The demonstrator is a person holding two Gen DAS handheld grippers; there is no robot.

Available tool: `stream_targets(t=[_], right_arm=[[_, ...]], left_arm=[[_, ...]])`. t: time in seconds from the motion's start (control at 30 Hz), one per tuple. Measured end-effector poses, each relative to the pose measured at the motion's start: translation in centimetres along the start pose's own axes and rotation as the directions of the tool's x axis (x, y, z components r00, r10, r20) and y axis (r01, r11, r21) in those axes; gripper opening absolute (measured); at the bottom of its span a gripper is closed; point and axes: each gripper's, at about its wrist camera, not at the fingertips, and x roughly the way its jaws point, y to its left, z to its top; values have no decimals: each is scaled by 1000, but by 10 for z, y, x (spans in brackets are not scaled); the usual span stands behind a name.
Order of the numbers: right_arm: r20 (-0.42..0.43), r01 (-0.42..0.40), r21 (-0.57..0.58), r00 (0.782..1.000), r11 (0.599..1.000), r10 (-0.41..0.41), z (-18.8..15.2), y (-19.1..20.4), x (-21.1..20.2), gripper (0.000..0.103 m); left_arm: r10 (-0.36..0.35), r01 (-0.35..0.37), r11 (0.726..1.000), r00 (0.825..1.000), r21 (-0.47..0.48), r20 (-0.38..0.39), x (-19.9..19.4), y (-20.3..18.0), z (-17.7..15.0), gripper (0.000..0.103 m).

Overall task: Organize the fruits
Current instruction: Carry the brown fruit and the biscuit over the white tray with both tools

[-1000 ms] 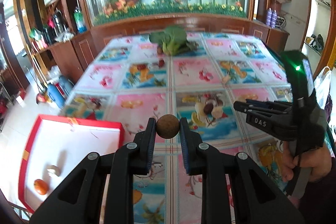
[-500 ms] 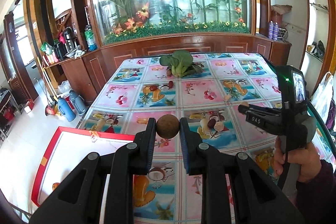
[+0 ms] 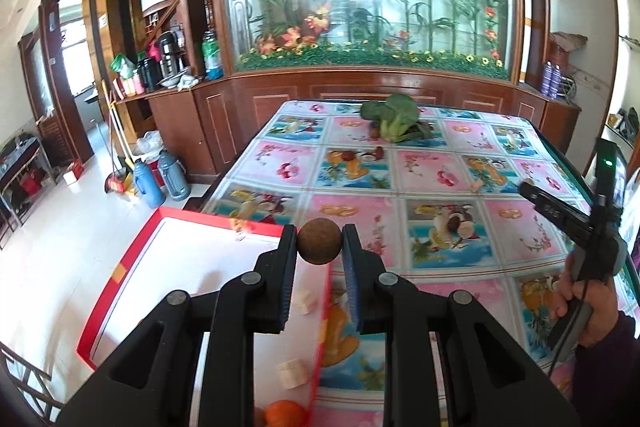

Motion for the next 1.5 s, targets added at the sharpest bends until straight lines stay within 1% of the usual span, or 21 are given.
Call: stream_targets(t=[0.07,0.13,0.2,0.27,0.33,0.4,0.43,0.6,0.73,0.93,1.0,1.23,1.5], right_arm=[[-36,-56,15,998,998,56,-8,9,-2,24],[-67,-92,1,994,996,92,-15,25,-3,24],[-101,-147,-10,984,989,145,-22,42,-5,24],[-131,-210,-10,970,978,207,-31,64,-6,24],[-171,-276,-19,948,961,269,-42,91,-6,24],[-199,-323,-39,930,945,310,-50,116,-6,24],[-213,-346,-55,921,937,327,-53,129,-8,24],[-249,-425,-144,890,894,383,-70,182,-18,24],[-268,-458,-214,877,863,399,-85,211,-28,24],[-301,-481,-277,865,832,401,-102,231,-29,24],[-325,-491,-286,857,823,399,-110,238,-27,24],[-370,-495,-298,848,816,379,-128,247,-20,24],[-383,-486,-304,850,820,362,-139,248,-16,24]], left_arm=[[3,-3,1000,1000,-12,2,0,9,-4,24],[3,-3,1000,1000,-26,-3,1,18,-7,24],[5,-6,999,1000,-39,-9,3,27,-11,24],[7,-8,998,1000,-55,-15,4,38,-15,24],[11,-13,998,1000,-69,-23,6,48,-19,24],[20,-22,996,999,-84,-29,7,58,-24,24],[26,-29,995,999,-94,-33,7,65,-27,24],[65,-71,990,997,-125,-48,8,93,-39,24],[88,-96,984,994,-149,-62,10,110,-47,24],[101,-113,978,992,-174,-78,13,127,-56,24],[100,-113,978,991,-176,-84,15,130,-58,24],[97,-115,978,990,-173,-106,20,136,-66,24],[103,-125,979,985,-162,-137,28,139,-76,25]])
